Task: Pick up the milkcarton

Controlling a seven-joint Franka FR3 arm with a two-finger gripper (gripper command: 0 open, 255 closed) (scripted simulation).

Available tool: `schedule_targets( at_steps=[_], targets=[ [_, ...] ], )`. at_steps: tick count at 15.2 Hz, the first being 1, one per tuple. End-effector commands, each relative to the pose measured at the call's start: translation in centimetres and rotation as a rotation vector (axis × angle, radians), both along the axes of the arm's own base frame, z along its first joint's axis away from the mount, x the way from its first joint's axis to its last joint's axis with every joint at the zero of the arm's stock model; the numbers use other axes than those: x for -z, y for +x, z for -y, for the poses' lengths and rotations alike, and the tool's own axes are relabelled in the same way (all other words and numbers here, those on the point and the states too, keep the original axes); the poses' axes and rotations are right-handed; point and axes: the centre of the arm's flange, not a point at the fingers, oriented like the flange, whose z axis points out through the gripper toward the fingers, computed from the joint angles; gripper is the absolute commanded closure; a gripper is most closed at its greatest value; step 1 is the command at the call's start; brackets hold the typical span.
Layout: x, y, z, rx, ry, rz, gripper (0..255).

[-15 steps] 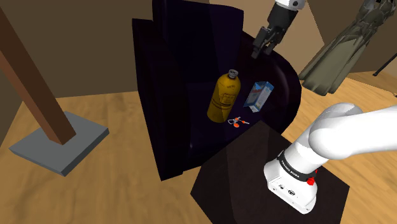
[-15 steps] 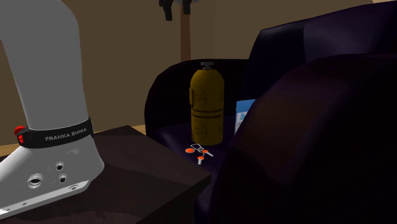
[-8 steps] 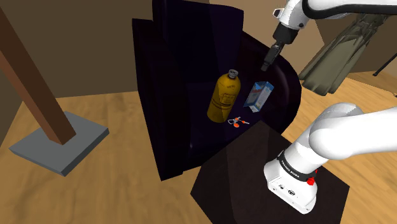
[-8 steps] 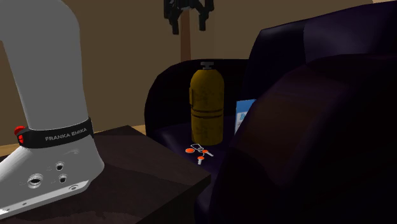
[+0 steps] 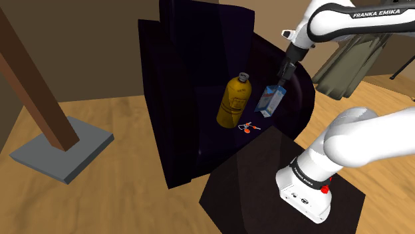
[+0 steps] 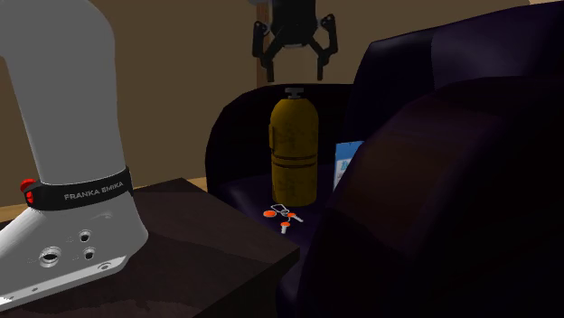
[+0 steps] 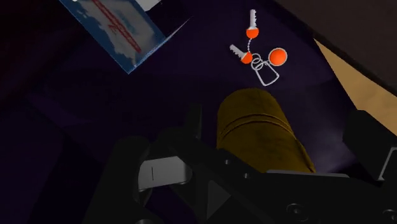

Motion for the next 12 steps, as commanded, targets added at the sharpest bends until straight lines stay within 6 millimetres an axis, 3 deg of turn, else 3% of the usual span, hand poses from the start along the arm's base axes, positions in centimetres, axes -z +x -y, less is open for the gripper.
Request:
schedule_targets(
  at_steps=[1,10,12],
  targets=[
    [1.8,0.3,2.2,-0.086,-0.003,-0.005,0],
    [9.3,4.1,10.7,-0.441,-0.010,-0.029,0],
    [10.2,4.7,11.6,-0.483,-0.011,-0.032,0]
  ],
)
